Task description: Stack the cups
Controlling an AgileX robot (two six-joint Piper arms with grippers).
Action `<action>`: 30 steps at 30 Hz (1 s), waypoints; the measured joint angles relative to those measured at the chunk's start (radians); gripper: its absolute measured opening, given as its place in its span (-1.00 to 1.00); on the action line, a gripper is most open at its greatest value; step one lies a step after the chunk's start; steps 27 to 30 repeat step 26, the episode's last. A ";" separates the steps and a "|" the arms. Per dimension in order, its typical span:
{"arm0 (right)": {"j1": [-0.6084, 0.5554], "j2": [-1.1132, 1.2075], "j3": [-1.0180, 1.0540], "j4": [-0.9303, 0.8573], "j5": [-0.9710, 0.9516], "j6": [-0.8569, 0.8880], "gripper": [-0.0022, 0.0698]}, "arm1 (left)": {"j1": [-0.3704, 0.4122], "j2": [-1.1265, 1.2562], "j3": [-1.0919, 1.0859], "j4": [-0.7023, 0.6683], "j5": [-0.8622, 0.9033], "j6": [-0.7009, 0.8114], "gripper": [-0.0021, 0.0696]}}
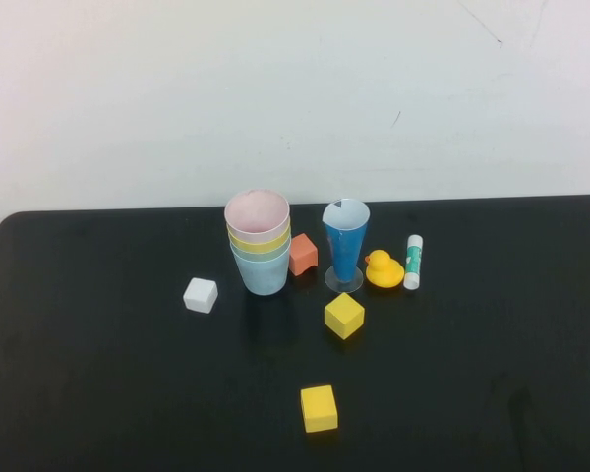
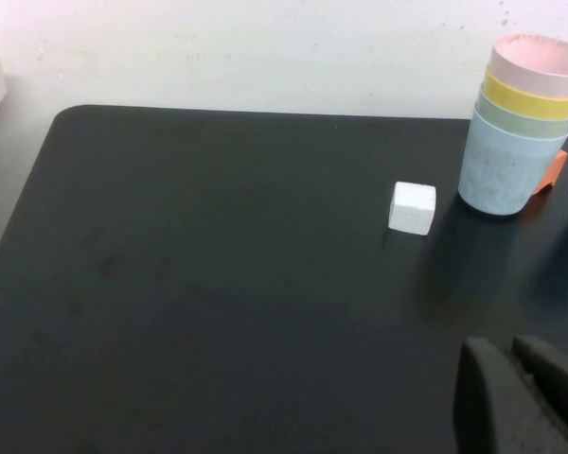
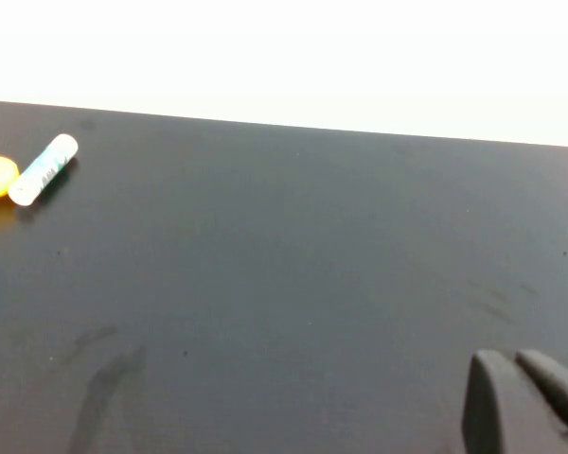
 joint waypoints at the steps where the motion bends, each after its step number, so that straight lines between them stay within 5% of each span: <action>1: 0.000 0.000 0.000 0.000 0.000 0.000 -0.94 | 0.000 0.000 0.000 0.000 0.000 0.000 -0.95; 30: 0.000 0.000 0.000 0.000 0.000 0.000 -0.94 | 0.020 0.000 0.000 0.000 0.000 0.000 -0.95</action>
